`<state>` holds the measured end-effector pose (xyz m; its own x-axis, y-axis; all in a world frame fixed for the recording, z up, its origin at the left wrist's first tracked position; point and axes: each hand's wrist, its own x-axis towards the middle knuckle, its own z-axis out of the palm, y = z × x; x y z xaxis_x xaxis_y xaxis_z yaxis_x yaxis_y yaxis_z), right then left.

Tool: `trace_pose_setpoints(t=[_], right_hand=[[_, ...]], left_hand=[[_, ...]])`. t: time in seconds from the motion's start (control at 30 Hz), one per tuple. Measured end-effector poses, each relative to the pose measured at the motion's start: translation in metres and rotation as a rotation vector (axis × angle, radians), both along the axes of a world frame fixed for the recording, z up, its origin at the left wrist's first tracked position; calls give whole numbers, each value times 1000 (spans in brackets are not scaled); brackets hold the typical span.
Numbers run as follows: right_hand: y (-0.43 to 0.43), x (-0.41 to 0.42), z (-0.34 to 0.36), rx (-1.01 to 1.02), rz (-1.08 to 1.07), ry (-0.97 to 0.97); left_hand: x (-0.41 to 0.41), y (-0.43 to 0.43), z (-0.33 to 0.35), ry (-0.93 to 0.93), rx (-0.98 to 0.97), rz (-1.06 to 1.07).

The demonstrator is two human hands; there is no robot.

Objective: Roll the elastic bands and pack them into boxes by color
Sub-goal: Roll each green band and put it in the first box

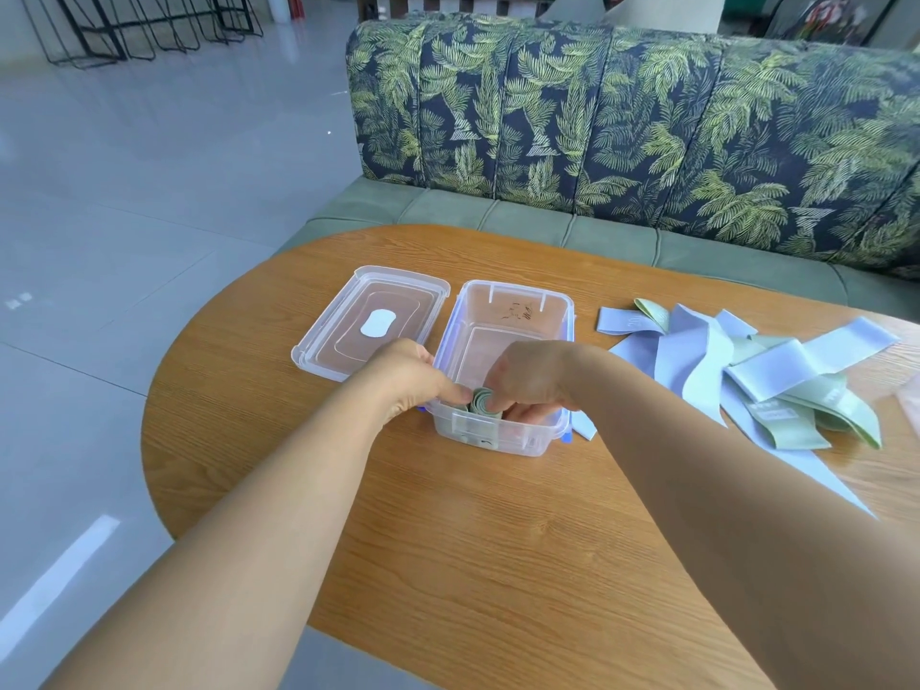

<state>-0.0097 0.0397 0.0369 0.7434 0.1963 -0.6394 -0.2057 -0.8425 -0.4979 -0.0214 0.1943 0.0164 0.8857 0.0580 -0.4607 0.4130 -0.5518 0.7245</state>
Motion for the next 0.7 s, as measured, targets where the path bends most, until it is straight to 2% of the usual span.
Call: trace_pose_setpoints(t=[0.2, 0.43, 0.7], right_hand=[[-1, -2, 3, -14, 12, 22], [-7, 2, 6, -51, -1, 35], [-9, 3, 1, 35, -30, 30]], left_hand=[[-4, -7, 0, 17, 87, -10], [-3, -4, 0, 11, 63, 2], [-3, -4, -2, 8, 67, -6]])
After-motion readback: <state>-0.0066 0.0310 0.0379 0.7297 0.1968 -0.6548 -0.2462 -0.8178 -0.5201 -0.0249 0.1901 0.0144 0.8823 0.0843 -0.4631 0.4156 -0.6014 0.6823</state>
